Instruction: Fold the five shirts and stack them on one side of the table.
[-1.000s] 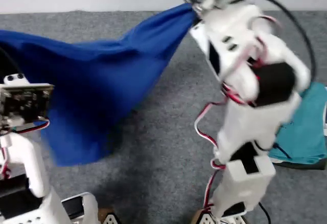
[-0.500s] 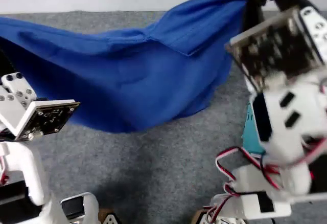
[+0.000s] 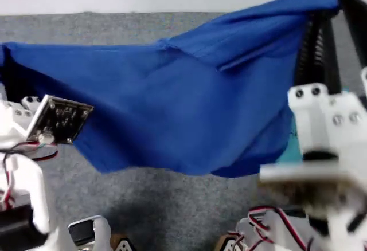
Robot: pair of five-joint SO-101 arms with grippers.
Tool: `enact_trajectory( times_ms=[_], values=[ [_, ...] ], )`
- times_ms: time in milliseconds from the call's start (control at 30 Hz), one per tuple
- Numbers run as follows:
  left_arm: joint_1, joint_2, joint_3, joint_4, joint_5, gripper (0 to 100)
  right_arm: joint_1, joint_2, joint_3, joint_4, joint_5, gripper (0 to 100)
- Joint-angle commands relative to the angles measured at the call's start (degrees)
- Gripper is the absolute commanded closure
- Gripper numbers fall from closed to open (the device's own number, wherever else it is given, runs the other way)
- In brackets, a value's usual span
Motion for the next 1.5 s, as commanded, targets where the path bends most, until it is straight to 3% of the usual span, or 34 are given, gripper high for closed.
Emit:
enact_trajectory(
  times_ms=[0, 333, 633, 800, 1067, 1467],
  values=[
    [-0.53, -4.40, -1.89, 0.18, -0.53, 99, 1.36, -2.95, -0.97, -0.75, 1.58, 98.5],
    [-0.97, -15.47, -2.07, 0.18, -0.35, 99, 13.49, -6.99, -0.97, 6.02, 1.67, 98.7],
    [-3.69, -8.09, 4.00, -0.18, -0.44, 99, 13.32, -0.75, 6.51, 10.59, 1.41, 98.7],
    [-3.69, -1.32, 11.03, -5.54, -0.53, 99, 6.20, 6.55, 18.81, 10.95, 3.60, 98.7],
    [-3.60, 13.27, 19.30, -19.08, -0.53, 99, 0.84, 20.53, 33.93, 1.19, 3.78, 98.7],
    [-1.58, 44.66, 18.33, -42.02, -0.44, 99, 1.19, 40.84, 35.08, -23.34, 3.78, 98.7]
  ],
)
